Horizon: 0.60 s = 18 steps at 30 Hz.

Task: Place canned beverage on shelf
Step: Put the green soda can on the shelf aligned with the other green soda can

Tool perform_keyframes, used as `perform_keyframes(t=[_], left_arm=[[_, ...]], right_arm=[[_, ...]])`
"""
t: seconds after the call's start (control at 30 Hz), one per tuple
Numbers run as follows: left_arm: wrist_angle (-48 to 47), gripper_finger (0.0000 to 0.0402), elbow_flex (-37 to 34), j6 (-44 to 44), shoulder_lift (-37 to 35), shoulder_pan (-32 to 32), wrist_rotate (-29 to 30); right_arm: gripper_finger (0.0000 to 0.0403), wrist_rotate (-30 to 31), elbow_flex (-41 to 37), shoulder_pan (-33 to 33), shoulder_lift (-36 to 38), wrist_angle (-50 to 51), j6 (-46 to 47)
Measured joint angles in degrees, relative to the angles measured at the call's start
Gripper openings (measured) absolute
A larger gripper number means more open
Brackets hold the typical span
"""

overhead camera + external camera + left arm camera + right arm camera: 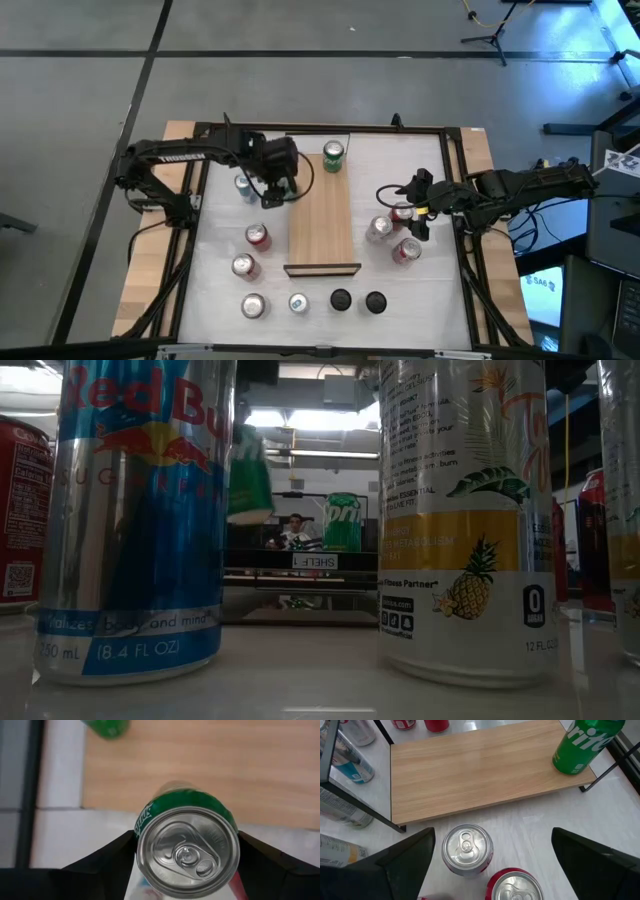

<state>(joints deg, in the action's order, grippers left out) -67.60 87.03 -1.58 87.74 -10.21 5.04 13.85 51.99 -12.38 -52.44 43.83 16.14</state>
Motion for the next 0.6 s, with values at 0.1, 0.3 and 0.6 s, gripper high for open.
perform_keyframes(t=[0.1, 0.3, 0.6], left_arm=[[1.42, 0.0278, 1.25, -2.17, 0.00, -1.89, 0.26], [4.59, 0.0279, 1.42, -5.86, 0.07, -6.28, -0.16], [8.58, 0.0279, 1.44, -13.44, 3.54, -12.11, -2.99]], right_arm=[[0.0395, 0.00, 0.00, 0.00, 0.00, -0.02, 0.02], [0.0395, 0.00, 0.00, 0.01, 0.01, -0.02, 0.01], [0.0395, 0.00, 0.00, 0.01, 0.00, -0.21, 0.00]])
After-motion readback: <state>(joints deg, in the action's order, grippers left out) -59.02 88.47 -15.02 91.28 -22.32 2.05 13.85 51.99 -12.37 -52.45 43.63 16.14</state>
